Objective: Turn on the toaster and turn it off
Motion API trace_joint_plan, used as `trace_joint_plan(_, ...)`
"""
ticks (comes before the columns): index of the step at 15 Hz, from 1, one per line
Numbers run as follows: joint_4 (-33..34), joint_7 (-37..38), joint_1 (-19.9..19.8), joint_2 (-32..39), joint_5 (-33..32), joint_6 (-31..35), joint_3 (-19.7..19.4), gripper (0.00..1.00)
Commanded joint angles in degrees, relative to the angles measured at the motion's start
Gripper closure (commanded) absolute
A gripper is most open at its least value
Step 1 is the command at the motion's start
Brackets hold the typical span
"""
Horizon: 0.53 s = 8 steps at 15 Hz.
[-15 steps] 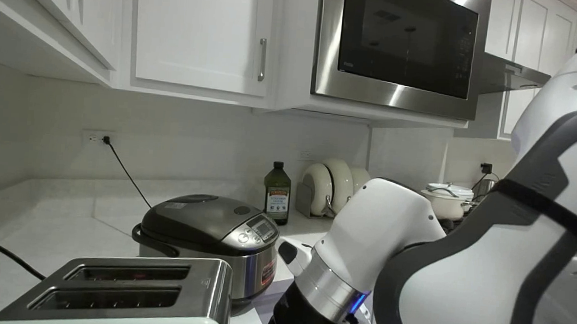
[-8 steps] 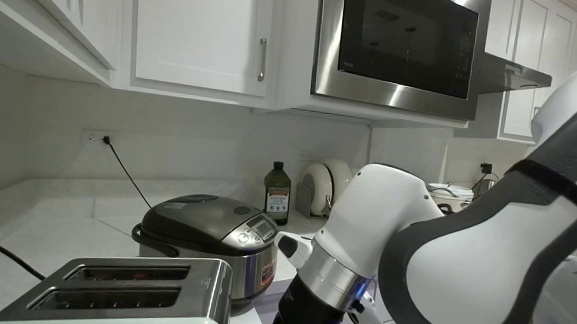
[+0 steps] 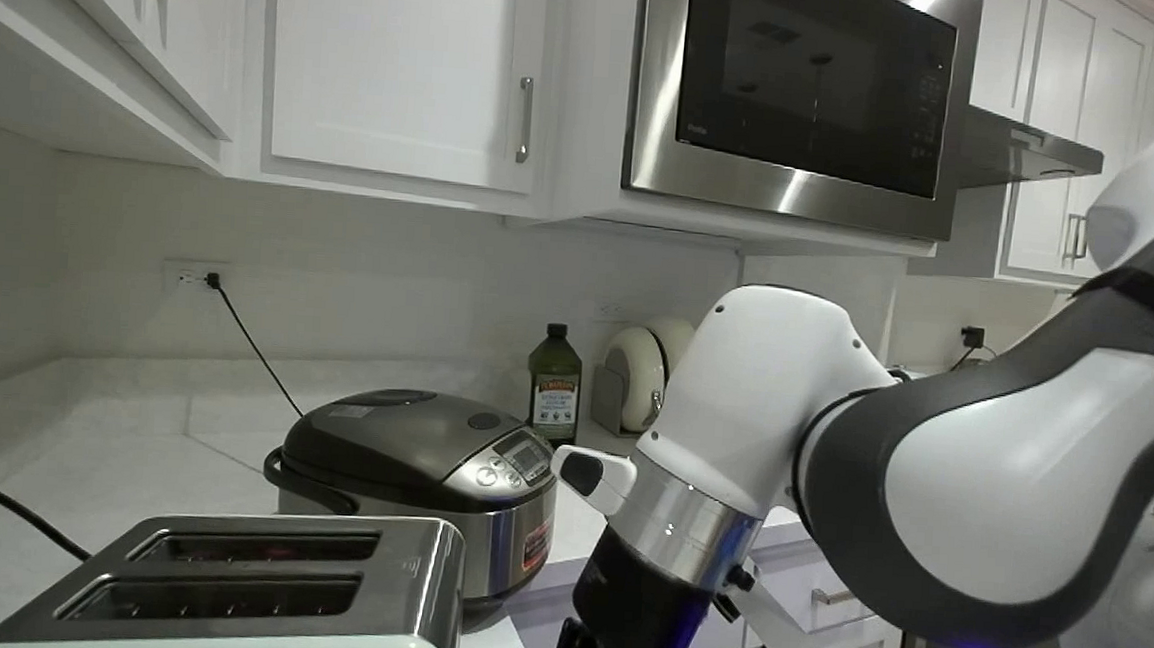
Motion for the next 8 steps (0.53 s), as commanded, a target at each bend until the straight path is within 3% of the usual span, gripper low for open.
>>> trace_joint_plan(1,0.58,2.81,5.86,0.98,-2.93,1.7,-4.95,1.0)
trace_joint_plan(8,0.76,7.3,11.72,5.44,-7.41,11.38,-8.18,1.0)
